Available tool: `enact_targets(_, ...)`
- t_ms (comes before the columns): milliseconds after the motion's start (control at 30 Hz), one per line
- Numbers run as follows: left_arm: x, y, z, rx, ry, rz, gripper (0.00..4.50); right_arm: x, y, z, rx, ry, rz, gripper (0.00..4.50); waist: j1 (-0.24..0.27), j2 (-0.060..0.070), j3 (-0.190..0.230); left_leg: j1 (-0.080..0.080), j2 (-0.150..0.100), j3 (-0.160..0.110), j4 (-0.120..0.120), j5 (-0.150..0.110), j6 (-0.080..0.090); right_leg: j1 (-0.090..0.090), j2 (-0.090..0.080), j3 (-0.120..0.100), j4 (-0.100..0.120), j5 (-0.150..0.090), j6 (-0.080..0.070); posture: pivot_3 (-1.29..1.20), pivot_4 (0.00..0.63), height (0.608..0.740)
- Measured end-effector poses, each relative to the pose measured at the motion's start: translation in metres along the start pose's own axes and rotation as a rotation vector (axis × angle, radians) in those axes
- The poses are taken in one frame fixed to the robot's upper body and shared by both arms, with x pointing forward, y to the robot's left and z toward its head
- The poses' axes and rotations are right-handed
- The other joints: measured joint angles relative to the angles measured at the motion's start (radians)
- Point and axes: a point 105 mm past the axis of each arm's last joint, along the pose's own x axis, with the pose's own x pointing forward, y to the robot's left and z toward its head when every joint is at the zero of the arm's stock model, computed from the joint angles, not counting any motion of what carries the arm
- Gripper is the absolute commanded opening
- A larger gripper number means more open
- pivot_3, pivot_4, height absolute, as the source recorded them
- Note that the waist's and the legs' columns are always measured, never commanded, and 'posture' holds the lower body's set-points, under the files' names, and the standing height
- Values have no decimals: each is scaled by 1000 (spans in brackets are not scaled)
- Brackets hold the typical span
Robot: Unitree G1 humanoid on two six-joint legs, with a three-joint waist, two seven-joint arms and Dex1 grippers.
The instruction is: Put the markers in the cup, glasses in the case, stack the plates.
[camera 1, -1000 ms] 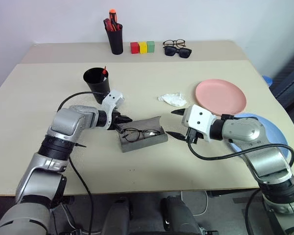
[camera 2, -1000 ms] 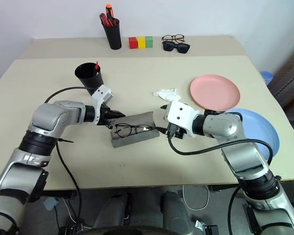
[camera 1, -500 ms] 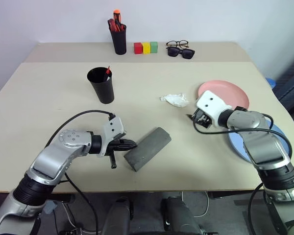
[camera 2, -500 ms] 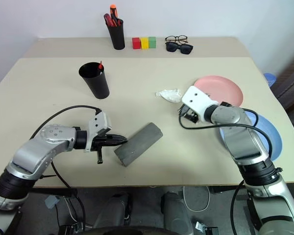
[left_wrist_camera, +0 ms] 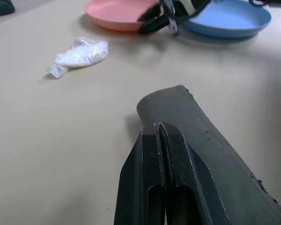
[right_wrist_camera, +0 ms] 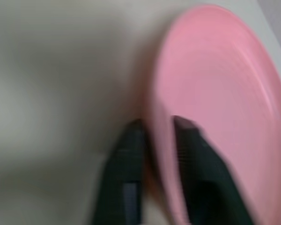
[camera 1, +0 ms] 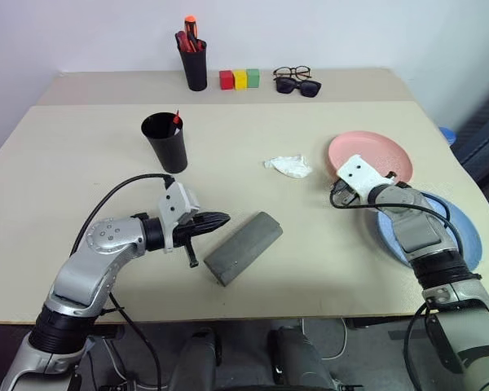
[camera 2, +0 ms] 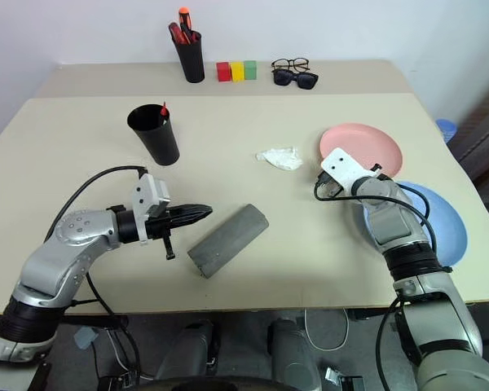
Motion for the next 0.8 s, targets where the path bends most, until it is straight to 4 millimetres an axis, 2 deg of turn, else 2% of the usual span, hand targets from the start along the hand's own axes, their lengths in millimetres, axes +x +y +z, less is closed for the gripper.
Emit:
enact_targets(133,1,0,-1,-7,-7,9,0,-3,-1,9,-35,-53,-12,55,-1,0,0,0,0,0,0,0,0,0,0,0,0,0,0,0,150,740)
enact_targets(233,3,1,-1,-7,-21,20,0,-18,-5,18,-96,-112,-39,55,4,1,0,0,0,-1,0,0,0,0,0,0,0,0,0,0,150,740)
enact_targets(333,8,9,-10,-14,-13,58,0,-48,-16,21,-141,-153,-77,55,10,2,0,-1,-1,-2,1,0,0,0,0,-1,0,0,0,0,150,740)
enact_targets(367,16,11,-12,-13,-17,51,0,-68,-20,13,-142,-144,-90,55,24,3,0,-2,-1,-3,1,0,1,0,-1,-2,-1,0,0,0,150,740)
enact_targets(433,21,11,-17,-23,-20,40,0,-95,-17,2,-136,-114,-76,55,28,3,0,-2,-1,-3,3,-2,3,2,1,-2,-1,0,1,0,150,740)
enact_targets(500,32,9,-16,-38,-46,-6,0,-128,-11,-18,-103,-36,-58,55,32,3,0,-2,-1,-4,5,-2,3,3,0,-3,-1,0,1,0,150,740)
enact_targets(567,39,10,-12,-33,-64,-40,0,-149,-5,-34,-73,34,-36,55,28,4,-1,-2,-1,-3,8,-2,4,4,1,-2,0,0,1,0,150,740)
enact_targets(600,43,10,-8,-20,-77,-62,0,-162,-1,-42,-47,75,-17,535,25,4,-1,0,-1,-3,8,-2,4,6,1,-2,0,0,1,0,150,740)
enact_targets(667,48,11,-6,1,-82,-90,0,-175,5,-49,-8,110,9,988,16,4,-1,5,0,-2,8,-3,4,10,2,-2,0,0,1,0,150,740)
enact_targets(800,58,14,-7,15,-89,-111,0,-179,13,-45,14,96,38,2986,-5,4,-1,16,0,-1,4,-3,5,19,2,0,-2,-1,1,0,150,740)
